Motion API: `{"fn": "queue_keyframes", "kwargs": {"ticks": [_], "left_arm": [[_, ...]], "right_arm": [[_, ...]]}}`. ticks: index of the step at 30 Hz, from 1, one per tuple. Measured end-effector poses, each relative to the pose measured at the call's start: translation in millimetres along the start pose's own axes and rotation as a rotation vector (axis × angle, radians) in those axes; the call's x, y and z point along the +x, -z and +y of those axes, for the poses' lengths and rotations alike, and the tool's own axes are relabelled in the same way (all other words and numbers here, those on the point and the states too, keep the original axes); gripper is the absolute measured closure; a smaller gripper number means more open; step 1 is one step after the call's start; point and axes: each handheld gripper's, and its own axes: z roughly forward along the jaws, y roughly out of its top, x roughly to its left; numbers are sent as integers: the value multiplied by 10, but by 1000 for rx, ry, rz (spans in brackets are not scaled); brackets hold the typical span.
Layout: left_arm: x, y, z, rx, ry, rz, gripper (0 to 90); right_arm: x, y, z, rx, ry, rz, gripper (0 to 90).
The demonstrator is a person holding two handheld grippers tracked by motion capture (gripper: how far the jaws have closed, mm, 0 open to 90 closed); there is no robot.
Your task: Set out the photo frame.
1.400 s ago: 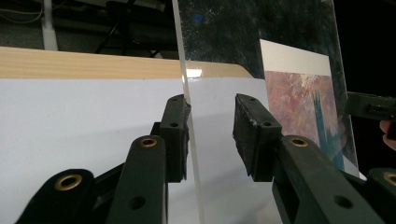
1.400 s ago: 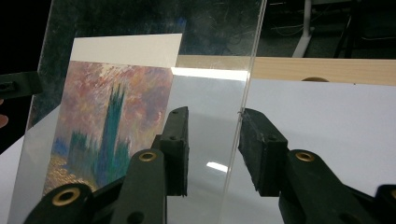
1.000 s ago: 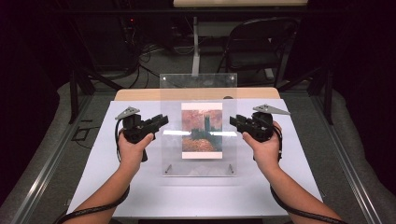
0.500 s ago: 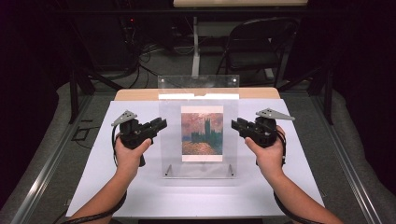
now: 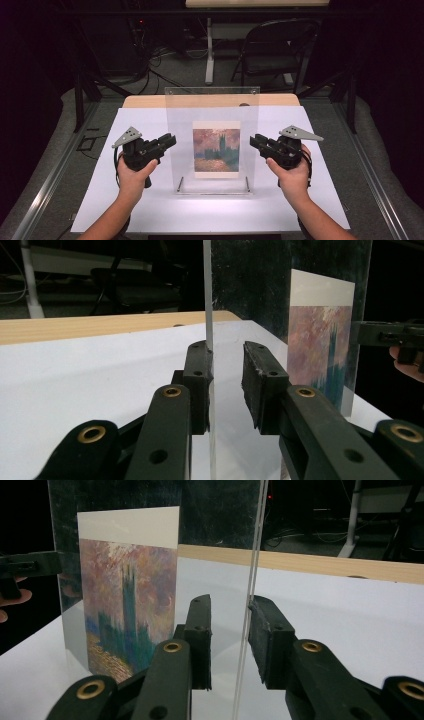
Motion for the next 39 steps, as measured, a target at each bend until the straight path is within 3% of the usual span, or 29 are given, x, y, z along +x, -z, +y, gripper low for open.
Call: {"fn": "queue_keyframes", "kwargs": {"ticks": [5,12,39], "left_arm": [[-33,61,-27,4,-7,-6,739],[-91,121,-55,6,-42,-9,741],[-221,294,-181,4,-56,-48,708]], "right_arm": [[38,45,-31,-8,16,8,716],[78,126,-74,-10,4,24,724],[171,311,-182,-7,36,77,700]]}}
